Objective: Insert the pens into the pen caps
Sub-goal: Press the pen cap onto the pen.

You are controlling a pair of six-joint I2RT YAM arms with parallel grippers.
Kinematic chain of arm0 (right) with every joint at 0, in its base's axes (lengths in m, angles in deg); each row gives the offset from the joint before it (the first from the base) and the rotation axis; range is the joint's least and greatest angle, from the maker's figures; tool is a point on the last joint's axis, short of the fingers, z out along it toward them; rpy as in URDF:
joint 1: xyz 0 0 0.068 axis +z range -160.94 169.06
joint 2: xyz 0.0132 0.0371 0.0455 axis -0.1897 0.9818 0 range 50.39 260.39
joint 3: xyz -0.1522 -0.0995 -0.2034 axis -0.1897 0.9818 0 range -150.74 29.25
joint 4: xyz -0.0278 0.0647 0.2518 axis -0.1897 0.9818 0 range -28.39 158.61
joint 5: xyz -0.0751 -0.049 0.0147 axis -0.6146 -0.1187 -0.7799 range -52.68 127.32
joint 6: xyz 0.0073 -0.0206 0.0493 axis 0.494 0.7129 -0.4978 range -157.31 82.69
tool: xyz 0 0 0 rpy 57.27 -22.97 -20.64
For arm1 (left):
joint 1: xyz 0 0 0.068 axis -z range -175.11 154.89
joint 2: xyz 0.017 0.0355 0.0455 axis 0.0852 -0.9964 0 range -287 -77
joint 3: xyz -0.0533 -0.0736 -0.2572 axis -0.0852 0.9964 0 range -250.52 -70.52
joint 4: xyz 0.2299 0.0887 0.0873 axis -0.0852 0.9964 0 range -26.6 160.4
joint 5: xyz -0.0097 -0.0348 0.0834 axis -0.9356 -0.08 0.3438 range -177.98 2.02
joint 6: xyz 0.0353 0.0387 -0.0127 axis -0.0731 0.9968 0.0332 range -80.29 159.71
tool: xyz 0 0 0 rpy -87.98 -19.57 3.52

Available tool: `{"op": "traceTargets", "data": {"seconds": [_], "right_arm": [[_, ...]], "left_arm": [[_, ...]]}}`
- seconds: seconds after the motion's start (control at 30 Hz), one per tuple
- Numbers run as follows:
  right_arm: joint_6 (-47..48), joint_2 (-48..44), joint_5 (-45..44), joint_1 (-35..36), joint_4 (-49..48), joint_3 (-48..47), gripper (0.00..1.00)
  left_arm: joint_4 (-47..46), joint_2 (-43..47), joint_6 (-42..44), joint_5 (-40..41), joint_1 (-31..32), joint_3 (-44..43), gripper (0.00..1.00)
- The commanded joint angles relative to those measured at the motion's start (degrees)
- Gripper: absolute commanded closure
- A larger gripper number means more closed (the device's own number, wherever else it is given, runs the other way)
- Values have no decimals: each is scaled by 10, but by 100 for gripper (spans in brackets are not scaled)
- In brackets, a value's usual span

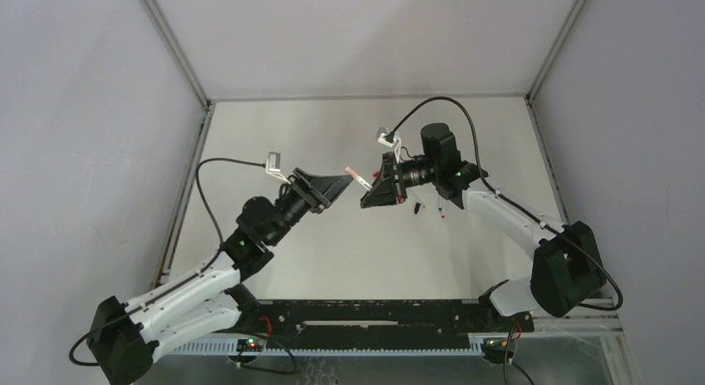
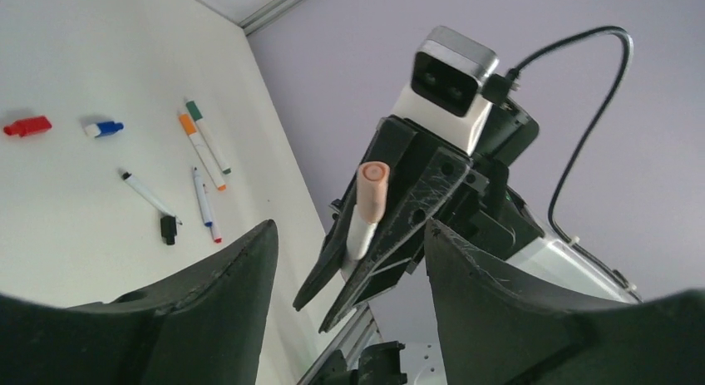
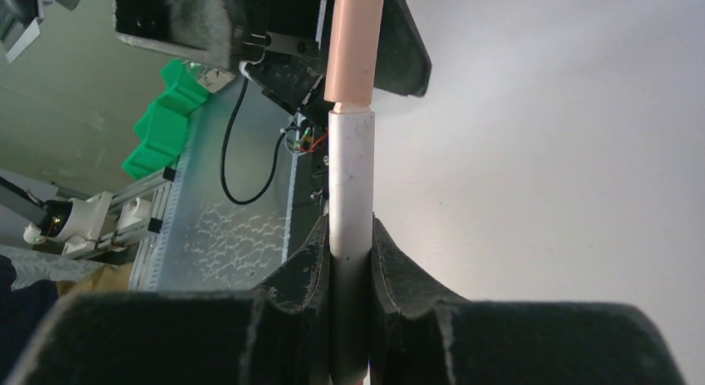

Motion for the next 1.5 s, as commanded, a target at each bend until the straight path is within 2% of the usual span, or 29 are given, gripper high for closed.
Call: {"op": "traceTargets", "data": {"seconds": [0.0,0.1,0.23,0.33,0.47,0.6,0.77,0.97,1.3,1.47], "right_arm": [[-5,-25,22,-5,-26,4,100],[4,-31,41,-9,-25,3,100],[36,-42,94,-17,-13,3,100],[69,-50,119,-21,33,-4,100],[94,-56,137,-19,63,-13,100],[117,-57,142,-17,79,-19,100],[127,-55,139,-12,93,-23,100],[130,-51,129,-7,96,-24,100],[135,-43,111,-2,107,-30,100],[135,-45,107,-2,107,-29,100]], "left_arm": [[-9,38,83,-42,5,-20,30],[-17,73,142,-80,5,-16,29],[-30,131,228,-71,5,7,28],[-80,150,272,-71,5,31,24],[-122,135,274,-78,4,33,11],[-123,84,266,-126,4,-10,9],[-171,28,233,-133,4,-29,9],[-233,-23,189,-136,4,-36,27],[-263,-63,147,-153,5,-45,55],[-286,-78,129,-157,6,-37,59]]}}
